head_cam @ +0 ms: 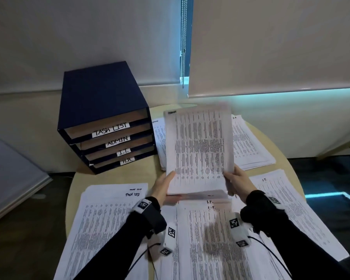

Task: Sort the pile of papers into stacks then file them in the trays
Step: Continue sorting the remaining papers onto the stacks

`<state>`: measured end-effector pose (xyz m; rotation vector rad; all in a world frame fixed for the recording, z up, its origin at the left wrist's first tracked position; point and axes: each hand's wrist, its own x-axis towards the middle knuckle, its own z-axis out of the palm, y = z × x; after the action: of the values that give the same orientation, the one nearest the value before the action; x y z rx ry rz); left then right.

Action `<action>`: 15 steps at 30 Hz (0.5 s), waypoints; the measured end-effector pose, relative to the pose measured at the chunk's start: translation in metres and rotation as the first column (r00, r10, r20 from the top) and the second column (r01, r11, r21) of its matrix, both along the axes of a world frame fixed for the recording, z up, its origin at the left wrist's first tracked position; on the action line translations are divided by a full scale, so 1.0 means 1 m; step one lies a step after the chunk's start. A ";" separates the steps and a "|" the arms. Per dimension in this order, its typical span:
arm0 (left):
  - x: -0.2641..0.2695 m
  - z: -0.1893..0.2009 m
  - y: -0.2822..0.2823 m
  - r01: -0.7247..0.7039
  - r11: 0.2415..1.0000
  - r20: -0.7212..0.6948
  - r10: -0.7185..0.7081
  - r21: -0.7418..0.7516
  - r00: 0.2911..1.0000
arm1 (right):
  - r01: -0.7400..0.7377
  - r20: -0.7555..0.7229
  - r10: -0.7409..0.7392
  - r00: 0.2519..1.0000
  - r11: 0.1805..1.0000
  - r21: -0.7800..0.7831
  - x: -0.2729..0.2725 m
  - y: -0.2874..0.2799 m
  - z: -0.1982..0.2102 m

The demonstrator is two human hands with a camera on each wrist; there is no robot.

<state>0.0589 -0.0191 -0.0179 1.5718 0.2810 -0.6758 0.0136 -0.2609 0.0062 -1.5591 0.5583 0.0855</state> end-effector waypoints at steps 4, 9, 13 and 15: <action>0.002 -0.001 -0.002 0.060 0.984 -0.015 -0.063 -0.169 0.998 | 0.007 0.012 -0.007 1.000 1.000 -0.003 -0.004 -0.008 0.003; 0.039 -0.012 -0.015 -0.046 0.998 0.066 0.049 -0.048 0.997 | 0.111 -0.021 -0.111 0.994 0.994 -0.004 -0.024 -0.006 -0.003; 0.083 -0.019 -0.029 -0.206 0.978 0.057 0.205 0.018 0.977 | 0.090 -0.012 -0.092 0.996 0.993 -0.071 -0.056 0.000 -0.011; 0.100 -0.019 -0.035 -0.227 0.973 0.049 0.226 0.028 0.973 | 0.078 -0.025 -0.080 0.996 0.993 -0.087 -0.069 0.001 -0.013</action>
<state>0.1594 -0.0537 -0.0366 1.5561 0.4322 -0.4586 -0.0557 -0.2596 -0.0065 -1.6196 0.6523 0.0236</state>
